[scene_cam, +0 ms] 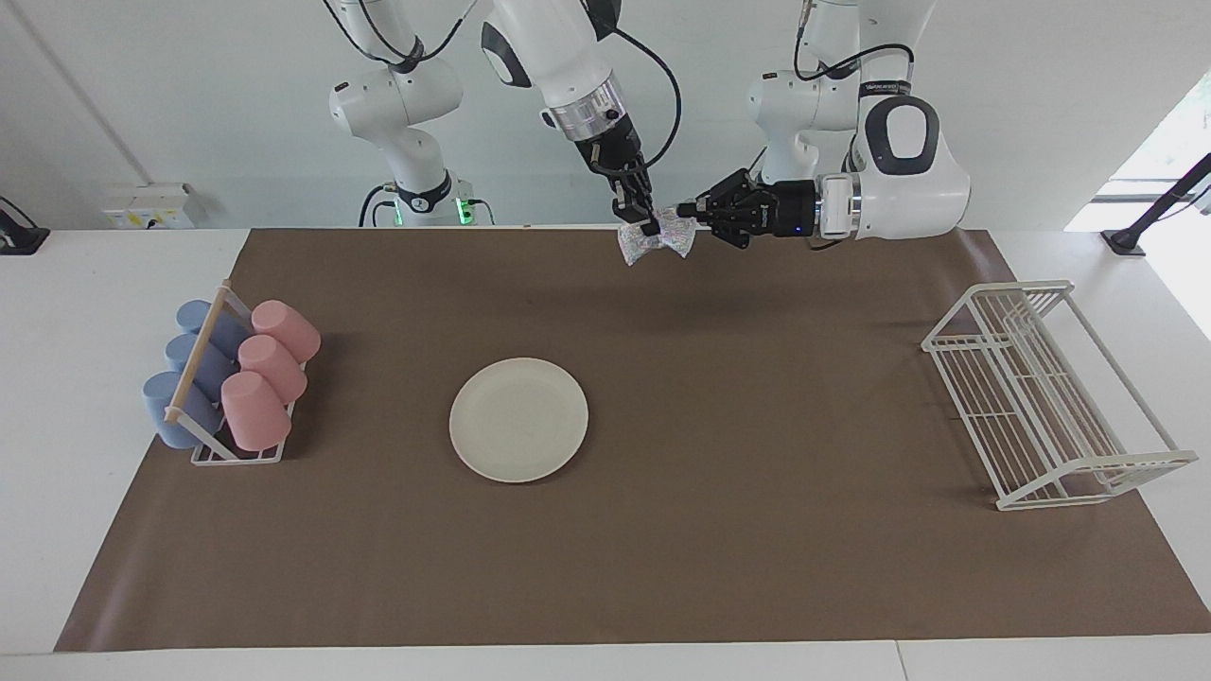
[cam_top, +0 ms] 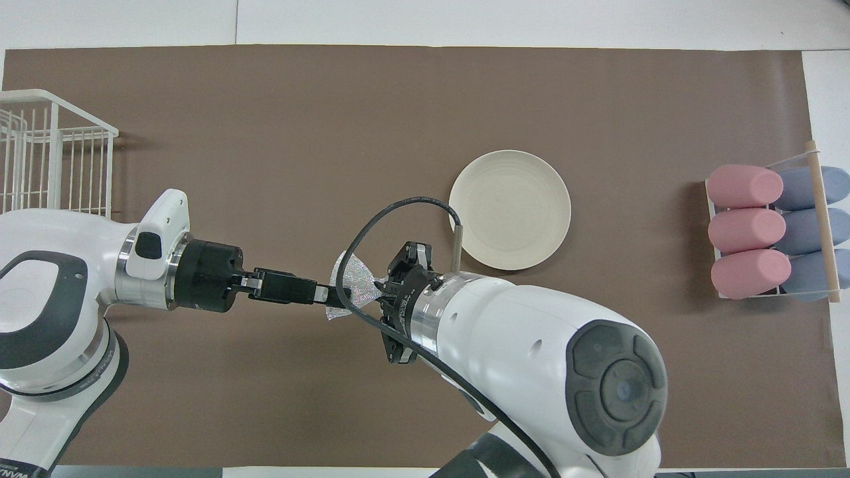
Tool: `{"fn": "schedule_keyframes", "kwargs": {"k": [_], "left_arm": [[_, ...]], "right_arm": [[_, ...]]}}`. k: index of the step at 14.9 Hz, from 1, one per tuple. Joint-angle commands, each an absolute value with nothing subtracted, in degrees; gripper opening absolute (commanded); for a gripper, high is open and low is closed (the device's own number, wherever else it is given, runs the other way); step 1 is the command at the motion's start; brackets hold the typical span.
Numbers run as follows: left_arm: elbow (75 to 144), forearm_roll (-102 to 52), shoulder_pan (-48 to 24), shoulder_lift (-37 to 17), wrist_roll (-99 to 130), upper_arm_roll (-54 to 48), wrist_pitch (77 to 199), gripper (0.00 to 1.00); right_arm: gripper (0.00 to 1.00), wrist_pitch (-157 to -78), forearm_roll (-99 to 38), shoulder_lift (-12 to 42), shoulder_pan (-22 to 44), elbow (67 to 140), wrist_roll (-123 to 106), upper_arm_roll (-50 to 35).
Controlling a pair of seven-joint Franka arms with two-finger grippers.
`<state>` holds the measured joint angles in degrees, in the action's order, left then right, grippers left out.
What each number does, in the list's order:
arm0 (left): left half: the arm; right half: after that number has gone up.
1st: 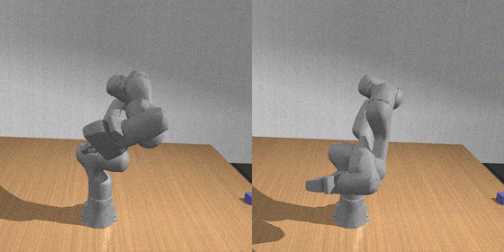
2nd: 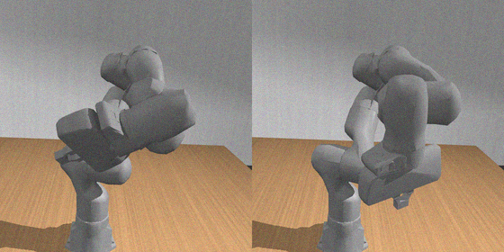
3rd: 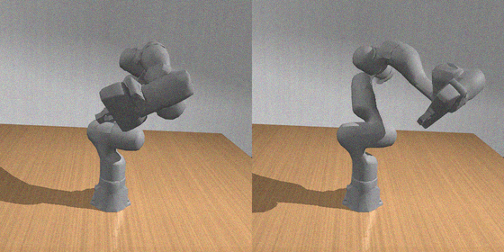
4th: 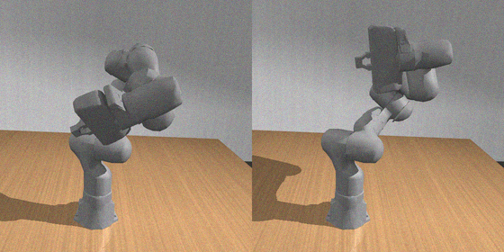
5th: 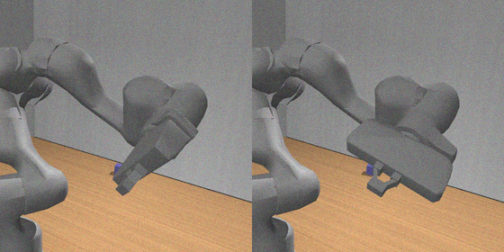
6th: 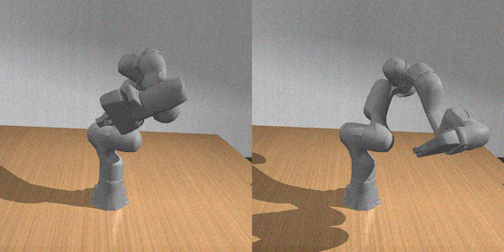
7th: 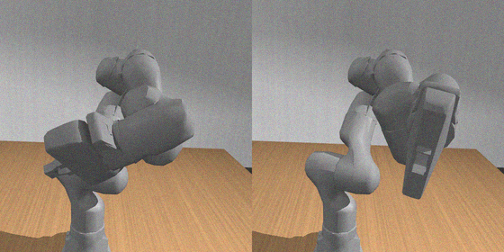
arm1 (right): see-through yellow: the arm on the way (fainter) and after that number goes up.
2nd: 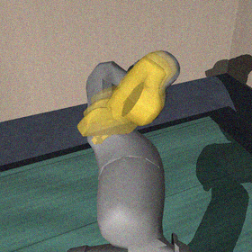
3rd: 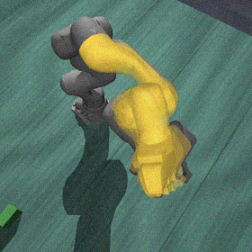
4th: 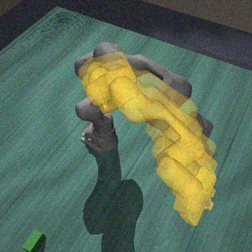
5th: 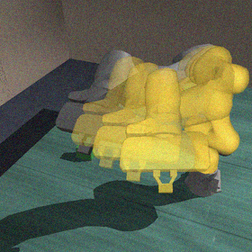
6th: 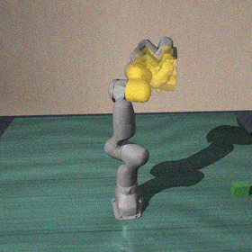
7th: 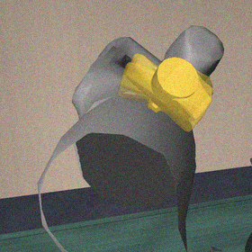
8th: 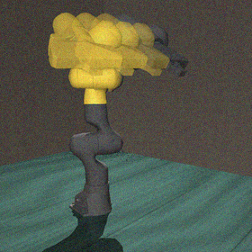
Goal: Wipe plate with sponge
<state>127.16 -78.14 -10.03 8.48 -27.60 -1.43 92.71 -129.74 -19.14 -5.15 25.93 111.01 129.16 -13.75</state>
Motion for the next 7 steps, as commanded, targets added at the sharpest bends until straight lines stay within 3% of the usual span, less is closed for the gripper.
{"fn": "schedule_keyframes", "kwargs": {"k": [1,2,3,7], "left_arm": [[128.23,-74.54,-9.58,9.67,-28.22,-1.14,90.44,0.02],[128.23,-73.84,-9.49,9.93,-27.69,-1.14,90.35,0.47],[128.15,-73.48,-9.41,10.11,-26.03,-1.06,90.35,0.98],[126.39,-67.33,-6.60,10.11,-21.37,-1.06,90.35,1.00]], "right_arm": [[0.00,-130.26,-20.21,-5.19,25.14,111.36,126.48,-13.62],[0.00,-130.25,-20.13,-5.19,25.14,111.36,126.21,-13.62],[0.00,-130.17,-20.13,-5.19,25.05,111.36,125.95,-13.62],[0.00,-128.25,-19.34,-5.54,24.17,111.97,118.08,-13.36]]}}
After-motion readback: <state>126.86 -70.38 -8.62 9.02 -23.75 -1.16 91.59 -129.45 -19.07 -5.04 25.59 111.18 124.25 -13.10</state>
